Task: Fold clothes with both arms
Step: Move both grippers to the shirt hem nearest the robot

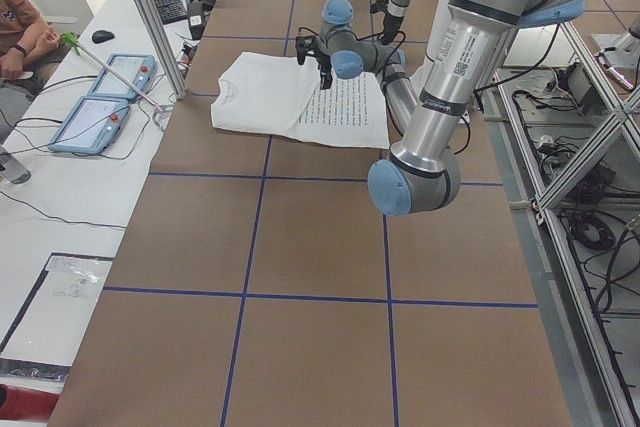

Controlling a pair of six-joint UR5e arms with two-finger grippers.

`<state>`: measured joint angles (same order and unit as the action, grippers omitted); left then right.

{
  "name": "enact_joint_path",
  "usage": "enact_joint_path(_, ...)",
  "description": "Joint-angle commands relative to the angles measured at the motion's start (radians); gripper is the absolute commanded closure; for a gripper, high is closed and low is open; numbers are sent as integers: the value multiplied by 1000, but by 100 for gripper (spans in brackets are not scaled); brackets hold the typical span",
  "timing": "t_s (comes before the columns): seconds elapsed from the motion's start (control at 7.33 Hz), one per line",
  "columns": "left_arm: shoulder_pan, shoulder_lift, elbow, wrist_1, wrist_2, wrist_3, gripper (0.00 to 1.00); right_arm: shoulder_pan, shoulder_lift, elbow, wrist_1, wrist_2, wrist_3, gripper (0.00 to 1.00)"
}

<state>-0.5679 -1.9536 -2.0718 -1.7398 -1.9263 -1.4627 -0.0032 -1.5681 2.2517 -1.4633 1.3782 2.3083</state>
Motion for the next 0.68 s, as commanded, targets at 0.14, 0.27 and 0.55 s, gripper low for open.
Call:
enact_joint_path(0.14, 239, 186, -34, 0, 135, -145, 21, 51, 10, 37, -3, 62, 0, 100)
enact_joint_path(0.27, 287, 200, -19, -1, 135, -175, 22, 52, 8, 37, -5, 62, 0, 100)
enact_joint_path(0.55, 325, 197, 30, -7, 133, -192, 30, 52, 7, 37, -6, 62, 0, 100)
